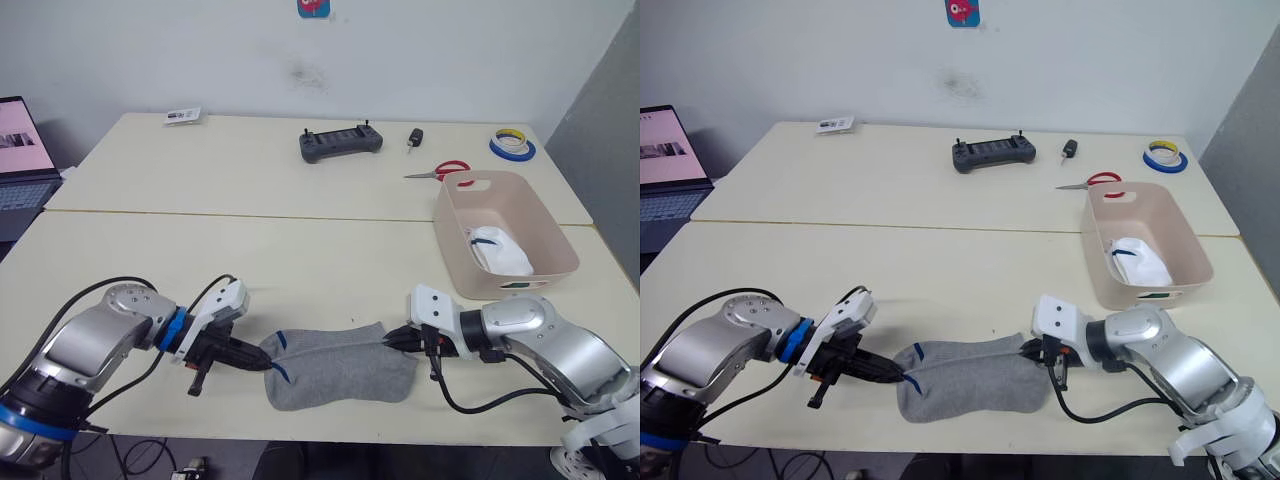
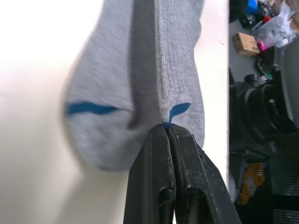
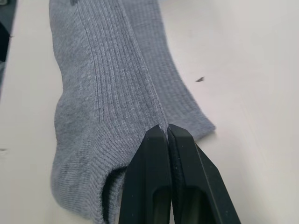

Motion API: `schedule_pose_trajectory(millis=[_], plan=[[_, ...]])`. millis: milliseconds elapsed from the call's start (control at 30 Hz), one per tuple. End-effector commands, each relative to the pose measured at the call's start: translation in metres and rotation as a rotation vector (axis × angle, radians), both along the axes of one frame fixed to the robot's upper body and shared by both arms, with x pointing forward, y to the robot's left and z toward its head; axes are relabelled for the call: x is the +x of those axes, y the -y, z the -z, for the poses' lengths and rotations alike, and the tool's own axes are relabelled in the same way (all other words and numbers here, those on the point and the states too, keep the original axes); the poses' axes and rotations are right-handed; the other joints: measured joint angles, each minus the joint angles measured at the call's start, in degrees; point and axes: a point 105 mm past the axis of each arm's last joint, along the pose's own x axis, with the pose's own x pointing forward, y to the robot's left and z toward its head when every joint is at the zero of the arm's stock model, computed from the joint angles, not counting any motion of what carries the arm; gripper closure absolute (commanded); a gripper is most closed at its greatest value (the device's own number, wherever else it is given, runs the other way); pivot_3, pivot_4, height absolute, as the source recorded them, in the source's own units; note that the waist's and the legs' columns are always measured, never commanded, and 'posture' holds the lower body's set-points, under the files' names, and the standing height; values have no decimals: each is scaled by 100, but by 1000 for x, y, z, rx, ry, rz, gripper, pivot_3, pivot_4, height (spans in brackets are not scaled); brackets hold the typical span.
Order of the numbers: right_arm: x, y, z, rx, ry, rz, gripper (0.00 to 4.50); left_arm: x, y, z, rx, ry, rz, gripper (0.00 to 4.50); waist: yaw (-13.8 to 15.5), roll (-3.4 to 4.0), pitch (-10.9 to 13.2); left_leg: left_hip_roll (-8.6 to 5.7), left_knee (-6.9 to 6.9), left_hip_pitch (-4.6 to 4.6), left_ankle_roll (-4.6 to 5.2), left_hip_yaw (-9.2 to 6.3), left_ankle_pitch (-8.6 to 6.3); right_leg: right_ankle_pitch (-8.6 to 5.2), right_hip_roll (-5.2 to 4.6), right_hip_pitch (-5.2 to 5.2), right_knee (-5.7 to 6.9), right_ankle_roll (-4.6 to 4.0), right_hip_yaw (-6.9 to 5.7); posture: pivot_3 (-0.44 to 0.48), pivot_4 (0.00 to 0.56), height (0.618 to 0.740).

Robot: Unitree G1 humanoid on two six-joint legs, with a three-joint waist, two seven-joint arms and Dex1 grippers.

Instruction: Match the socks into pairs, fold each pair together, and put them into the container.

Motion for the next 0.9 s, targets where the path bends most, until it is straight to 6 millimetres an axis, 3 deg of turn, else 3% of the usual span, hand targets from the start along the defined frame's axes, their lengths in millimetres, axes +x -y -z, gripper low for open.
schedule_pose_trajectory(millis=[33,233,467,567,900], plan=[[2,-3,-8,5,37,-21,4475,5,-4,-6,24,7,26,4500,0,0,0,0,0,0,0,0,0,0,0,0,0,0,0,0,150,737],[2,-5,-8,1,31,-32,4475,17,-7,-4,58,9,30,4500,-5,0,0,-2,3,3,0,0,0,0,0,2,4,0,-1,0,150,737],[-29,-6,-32,40,-26,-147,4475,-8,-9,-22,57,-16,122,4500,-6,0,0,2,2,-2,0,-7,0,0,-20,1,2,0,0,0,150,737],[-36,-4,-37,50,-57,-153,4475,-8,-8,-29,42,-6,106,4500,-5,0,0,2,2,-1,0,-11,0,0,-22,4,2,0,1,0,150,737],[7,-5,-17,-10,2,-21,4475,30,-6,-17,71,33,42,4500,-9,0,0,-7,5,-2,0,-3,0,0,-4,1,4,0,-4,0,150,737]])
